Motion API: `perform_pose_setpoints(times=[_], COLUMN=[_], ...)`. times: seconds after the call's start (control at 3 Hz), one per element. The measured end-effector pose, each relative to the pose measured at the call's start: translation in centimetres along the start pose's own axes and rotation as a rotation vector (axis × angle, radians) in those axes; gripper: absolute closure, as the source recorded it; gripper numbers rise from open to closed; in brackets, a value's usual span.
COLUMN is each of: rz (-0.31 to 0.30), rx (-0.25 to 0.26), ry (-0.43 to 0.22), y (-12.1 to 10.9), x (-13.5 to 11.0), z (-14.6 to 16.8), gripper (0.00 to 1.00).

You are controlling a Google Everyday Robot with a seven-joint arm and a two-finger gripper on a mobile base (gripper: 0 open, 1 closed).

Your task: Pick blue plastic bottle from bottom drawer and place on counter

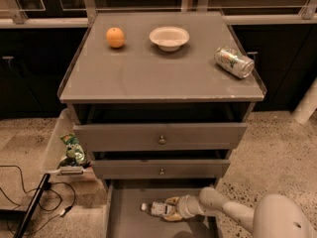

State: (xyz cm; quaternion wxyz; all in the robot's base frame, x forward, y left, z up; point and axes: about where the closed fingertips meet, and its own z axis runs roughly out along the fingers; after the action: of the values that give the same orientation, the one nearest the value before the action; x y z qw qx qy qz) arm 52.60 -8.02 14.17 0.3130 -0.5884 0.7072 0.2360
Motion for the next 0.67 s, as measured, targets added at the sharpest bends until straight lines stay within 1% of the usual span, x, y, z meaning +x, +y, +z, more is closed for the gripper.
perform_pose_setpoints(times=[0.33,0.67], rz=[0.000,0.009], rx=[0.000,-0.036], ry=[0.000,-0.023], y=[0.0,1.5], x=[0.0,-0.4], z=[0.0,-1.0], gripper=[1.00,1.00])
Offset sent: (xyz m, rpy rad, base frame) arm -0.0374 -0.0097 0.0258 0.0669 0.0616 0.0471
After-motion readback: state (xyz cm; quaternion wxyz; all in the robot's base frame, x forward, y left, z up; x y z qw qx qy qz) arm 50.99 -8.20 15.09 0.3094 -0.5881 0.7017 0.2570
